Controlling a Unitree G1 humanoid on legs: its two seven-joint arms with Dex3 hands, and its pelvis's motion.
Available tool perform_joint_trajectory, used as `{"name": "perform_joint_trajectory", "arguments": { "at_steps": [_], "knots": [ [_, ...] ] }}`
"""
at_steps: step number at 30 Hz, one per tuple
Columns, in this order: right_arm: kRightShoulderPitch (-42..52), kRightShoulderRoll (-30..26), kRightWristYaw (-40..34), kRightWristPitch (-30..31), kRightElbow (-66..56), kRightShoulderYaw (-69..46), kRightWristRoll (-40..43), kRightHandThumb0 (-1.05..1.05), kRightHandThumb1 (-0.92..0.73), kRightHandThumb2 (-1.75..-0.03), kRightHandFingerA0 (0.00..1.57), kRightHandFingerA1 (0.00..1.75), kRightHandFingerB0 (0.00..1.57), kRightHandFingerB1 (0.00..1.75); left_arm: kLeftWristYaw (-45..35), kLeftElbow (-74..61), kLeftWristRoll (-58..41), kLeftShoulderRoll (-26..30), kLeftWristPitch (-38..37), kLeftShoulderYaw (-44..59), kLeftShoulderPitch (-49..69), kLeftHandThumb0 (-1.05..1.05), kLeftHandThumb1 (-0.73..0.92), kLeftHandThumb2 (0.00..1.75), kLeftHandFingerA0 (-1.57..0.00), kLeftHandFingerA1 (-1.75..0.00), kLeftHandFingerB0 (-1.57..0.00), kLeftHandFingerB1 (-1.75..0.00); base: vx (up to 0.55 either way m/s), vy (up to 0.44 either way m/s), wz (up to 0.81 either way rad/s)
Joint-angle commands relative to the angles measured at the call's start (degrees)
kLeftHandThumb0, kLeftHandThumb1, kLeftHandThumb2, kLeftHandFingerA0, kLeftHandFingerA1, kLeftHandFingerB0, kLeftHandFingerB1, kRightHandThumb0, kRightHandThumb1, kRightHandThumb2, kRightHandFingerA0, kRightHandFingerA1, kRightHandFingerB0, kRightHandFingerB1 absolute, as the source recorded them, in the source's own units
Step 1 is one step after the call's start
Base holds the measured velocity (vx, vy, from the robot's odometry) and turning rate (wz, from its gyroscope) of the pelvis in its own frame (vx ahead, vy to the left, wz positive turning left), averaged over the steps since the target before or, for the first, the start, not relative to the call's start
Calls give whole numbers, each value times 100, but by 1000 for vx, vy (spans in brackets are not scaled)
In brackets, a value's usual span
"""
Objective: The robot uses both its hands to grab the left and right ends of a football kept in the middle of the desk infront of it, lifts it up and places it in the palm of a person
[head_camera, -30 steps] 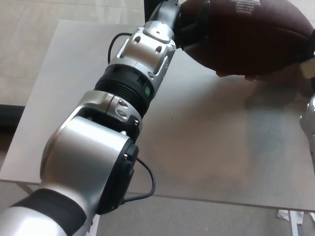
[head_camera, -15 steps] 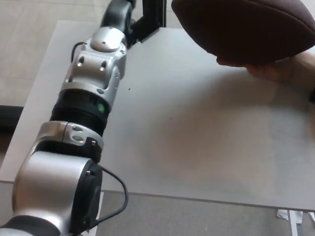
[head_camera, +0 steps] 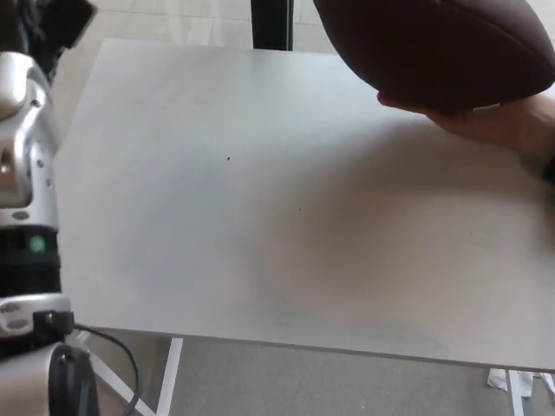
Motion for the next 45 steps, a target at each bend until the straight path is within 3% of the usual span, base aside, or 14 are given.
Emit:
{"name": "perform_joint_trajectory", "arguments": {
  "at_steps": [1,5,6,14,24,25,26,27,29,35,37,40,43,45],
  "knots": [
    [3639,1680,160,-1163,-3469,-3091,1319,-38,-42,-104,0,44,0,45,-1920,-4859,-1986,362,-5,3745,5168,-104,73,119,-4,-70,0,-46,0,0,0],
    [4400,2427,111,-2325,-3234,-4233,2048,-82,-87,-67,34,32,26,30,-2232,-4632,-2789,-89,-908,4954,6426,-100,75,117,-8,-73,0,-50,0,0,0],
    [4610,2704,106,-2799,-2773,-4827,2631,-73,-90,-67,103,89,23,29,-2355,-3901,-3035,-156,-1694,5510,6650,-101,74,117,-8,-72,0,-50,0,0,0],
    [4048,2223,-786,-3138,-329,-6036,2826,-78,-71,-92,10,36,7,36,-1581,-1643,-3053,149,-2526,6641,7008,-95,92,78,-23,-76,-1,-53,0,0,0],
    [3209,930,-1016,-3437,2394,-6783,2948,-71,-65,-90,51,53,7,30,-579,542,-2356,1172,-1864,6489,6834,-81,80,121,0,-54,0,-28,0,0,0],
    [3079,610,-1166,-2895,2611,-6865,3064,-61,-80,-65,35,33,4,19,-584,722,-2271,1310,-1661,6340,6731,-86,92,80,-84,-118,0,-42,0,0,0],
    [2965,301,-1364,-2444,2815,-6920,3108,-61,-80,-65,35,33,4,19,-595,930,-2177,1471,-1430,6188,6661,-86,92,80,-84,-118,0,-42,0,0,0],
    [2790,59,-1510,-1919,2787,-6964,3222,-61,-83,-66,42,58,0,17,-597,1723,-2121,1803,-1568,6019,6344,-93,92,68,-18,-119,-1,-43,0,0,0],
    [2382,-299,-1427,-1631,3138,-6987,3390,-67,-72,-97,0,17,0,12,-918,2537,-1801,2069,-1965,5517,6097,-90,92,69,0,-39,0,0,0,0,0],
    [2044,-805,-1015,-1526,5268,-6431,2795,-70,-83,-97,0,0,0,1,-1875,3457,-903,1821,-1825,3948,6220,-89,64,72,0,-59,0,0,0,0,0],
    [2222,-651,-626,-1573,5981,-6338,2777,-59,-82,-65,42,123,0,10,-2101,3624,-515,1773,-1354,3340,6472,-81,73,68,-6,-84,0,-5,0,0,0],
    [2582,-588,97,-1383,6484,-6228,2800,-55,-76,-66,41,125,2,16,-2618,3765,-264,1894,-1662,2849,6818,-76,77,62,-4,-90,0,-49,0,0,0],
    [2729,-550,320,-1583,6654,-5759,2354,-55,-74,-64,40,36,5,20,-2531,3721,-471,1909,-1580,2912,6816,-81,62,100,-14,-72,-4,-46,0,0,0],
    [2871,-513,703,-1840,6724,-5438,2071,-33,-47,-100,0,46,0,46,-2472,3971,-676,1912,-1835,3046,6744,-86,62,99,-32,-80,-2,-47,0,0,0]
  ]
}}
